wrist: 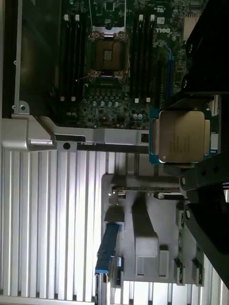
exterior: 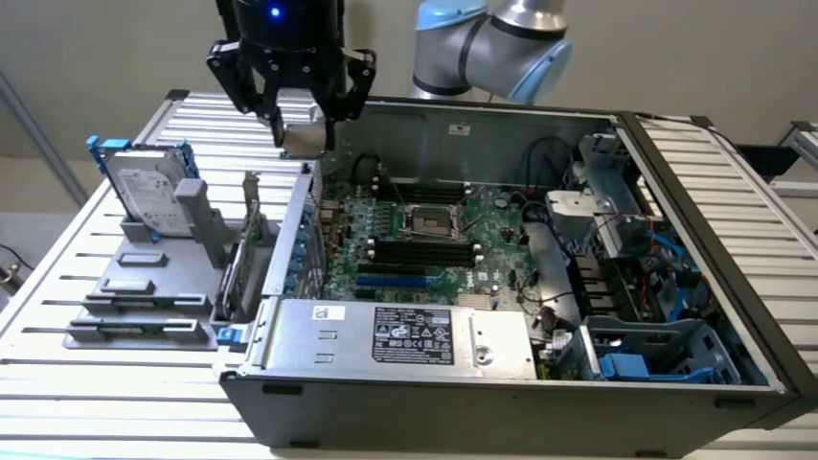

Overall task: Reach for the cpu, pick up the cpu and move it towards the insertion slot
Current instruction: 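Pick up the cpu and move it towards the insertion slot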

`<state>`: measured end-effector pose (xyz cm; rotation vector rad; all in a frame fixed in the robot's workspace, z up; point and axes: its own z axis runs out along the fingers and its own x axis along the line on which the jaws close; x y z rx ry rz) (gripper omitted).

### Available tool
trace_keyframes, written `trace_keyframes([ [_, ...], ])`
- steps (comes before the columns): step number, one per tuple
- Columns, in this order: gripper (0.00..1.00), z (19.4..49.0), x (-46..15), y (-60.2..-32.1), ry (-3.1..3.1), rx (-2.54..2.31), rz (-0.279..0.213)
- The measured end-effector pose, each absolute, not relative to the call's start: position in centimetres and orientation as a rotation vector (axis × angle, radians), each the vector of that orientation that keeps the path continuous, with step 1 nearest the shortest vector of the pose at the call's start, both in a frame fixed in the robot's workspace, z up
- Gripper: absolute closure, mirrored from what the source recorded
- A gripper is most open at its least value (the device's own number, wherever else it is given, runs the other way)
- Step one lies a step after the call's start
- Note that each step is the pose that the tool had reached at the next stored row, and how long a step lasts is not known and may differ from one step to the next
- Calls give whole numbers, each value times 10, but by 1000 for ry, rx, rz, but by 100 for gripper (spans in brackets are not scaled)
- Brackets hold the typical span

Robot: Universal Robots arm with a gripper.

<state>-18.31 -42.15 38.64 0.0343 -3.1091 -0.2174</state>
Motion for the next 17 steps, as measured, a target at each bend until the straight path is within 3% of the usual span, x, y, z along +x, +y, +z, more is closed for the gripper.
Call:
trace_keyframes([
  [17,45,388,-106,-421,-3108,34,-224],
])
